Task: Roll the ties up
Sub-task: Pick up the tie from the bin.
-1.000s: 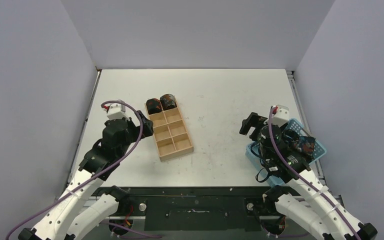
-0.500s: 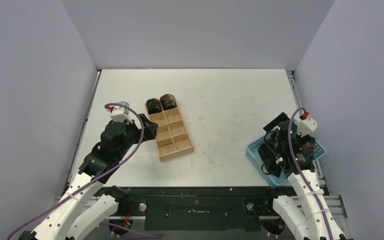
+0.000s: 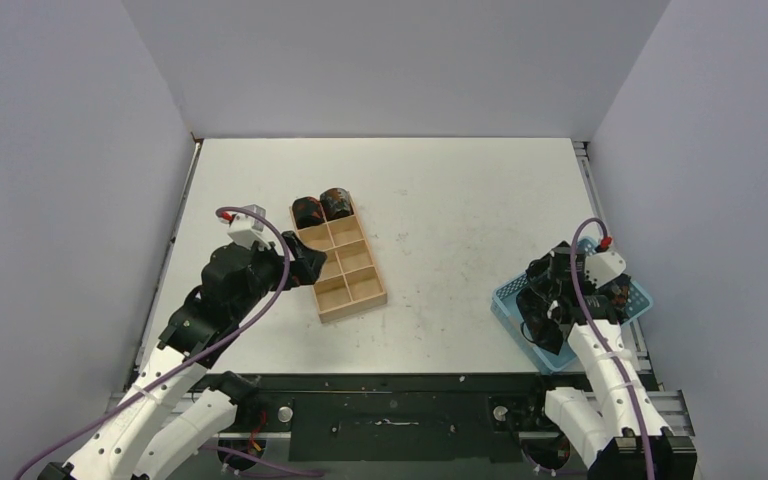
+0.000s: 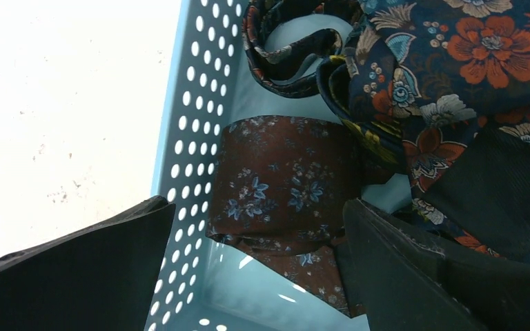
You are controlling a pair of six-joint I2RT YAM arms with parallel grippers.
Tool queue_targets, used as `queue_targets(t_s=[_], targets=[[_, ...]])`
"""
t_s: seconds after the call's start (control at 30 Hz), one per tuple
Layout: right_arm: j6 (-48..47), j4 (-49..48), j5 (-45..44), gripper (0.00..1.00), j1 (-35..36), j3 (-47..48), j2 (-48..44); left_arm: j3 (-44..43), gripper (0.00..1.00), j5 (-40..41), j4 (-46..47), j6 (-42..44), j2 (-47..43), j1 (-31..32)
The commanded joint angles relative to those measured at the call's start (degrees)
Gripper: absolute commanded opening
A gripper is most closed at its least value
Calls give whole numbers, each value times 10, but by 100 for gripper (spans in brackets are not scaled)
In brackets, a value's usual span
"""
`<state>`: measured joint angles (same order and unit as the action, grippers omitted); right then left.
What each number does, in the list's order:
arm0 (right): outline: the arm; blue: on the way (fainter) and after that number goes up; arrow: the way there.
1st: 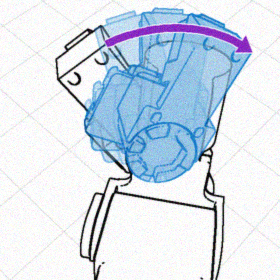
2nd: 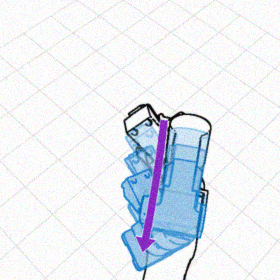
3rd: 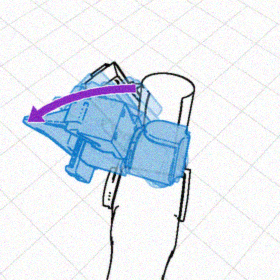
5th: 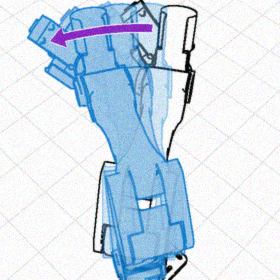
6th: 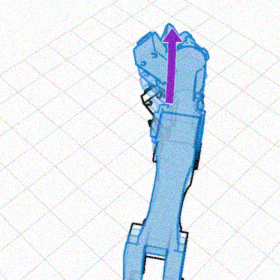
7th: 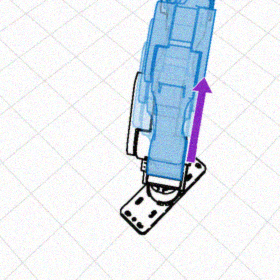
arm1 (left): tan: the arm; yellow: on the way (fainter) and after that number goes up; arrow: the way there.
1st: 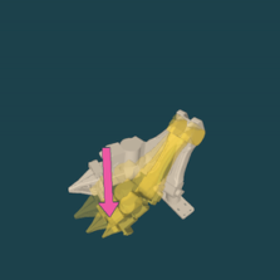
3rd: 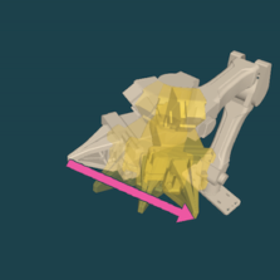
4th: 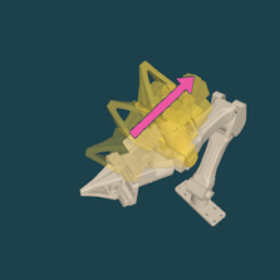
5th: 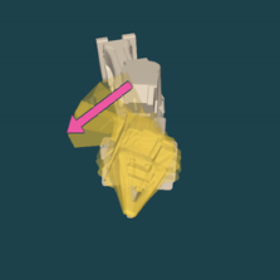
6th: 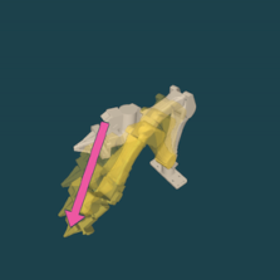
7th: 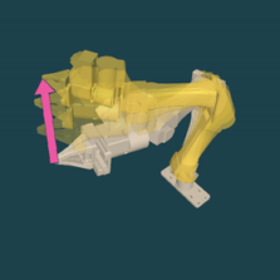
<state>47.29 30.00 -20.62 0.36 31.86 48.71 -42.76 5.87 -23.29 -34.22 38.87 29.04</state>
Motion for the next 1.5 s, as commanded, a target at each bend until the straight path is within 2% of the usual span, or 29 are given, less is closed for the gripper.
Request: queue_targets(t_s=[0.0, 0.2, 0.4, 0.53, 0.63, 0.8, 0.9, 1.03, 1.2, 1.27, 1.47], targets=[[27, 23, -4, 99, -18, -2, 0, -8, 97, -26, 33, -3, 0, 3], [28, -14, 5, 91, -29, -38, 22, -11, 97, -25, 27, 0, 1, 3], [21, -56, 29, 75, -30, -64, 39, -10, 97, -28, 27, -1, 5, -3], [9, -76, 40, 70, -30, -67, 52, -9, 97, -26, 26, -1, 7, -4], [5, -89, 51, 55, -30, -68, 70, -10, 97, -24, 26, -1, 10, -4], [-16, -89, 61, 17, -30, -56, 44, -10, 97, -18, 23, 1, 12, -5], [-42, -52, 55, 6, -30, 1, 5, -9, 97, -19, 24, 1, 15, -4], [-70, 12, 18, 5, 7, 118, -12, -10, 97, -25, 24, 1, 25, -8], [-109, 15, 25, 5, 62, 234, -50, -11, 97, -17, 21, 2, 31, -9], [-130, 11, 70, 5, 69, 281, -40, -12, 97, -7, 17, 4, 31, -9], [-176, -29, 294, 5, 111, 389, 37, -15, 97, 40, 7, 10, 24, -10]])
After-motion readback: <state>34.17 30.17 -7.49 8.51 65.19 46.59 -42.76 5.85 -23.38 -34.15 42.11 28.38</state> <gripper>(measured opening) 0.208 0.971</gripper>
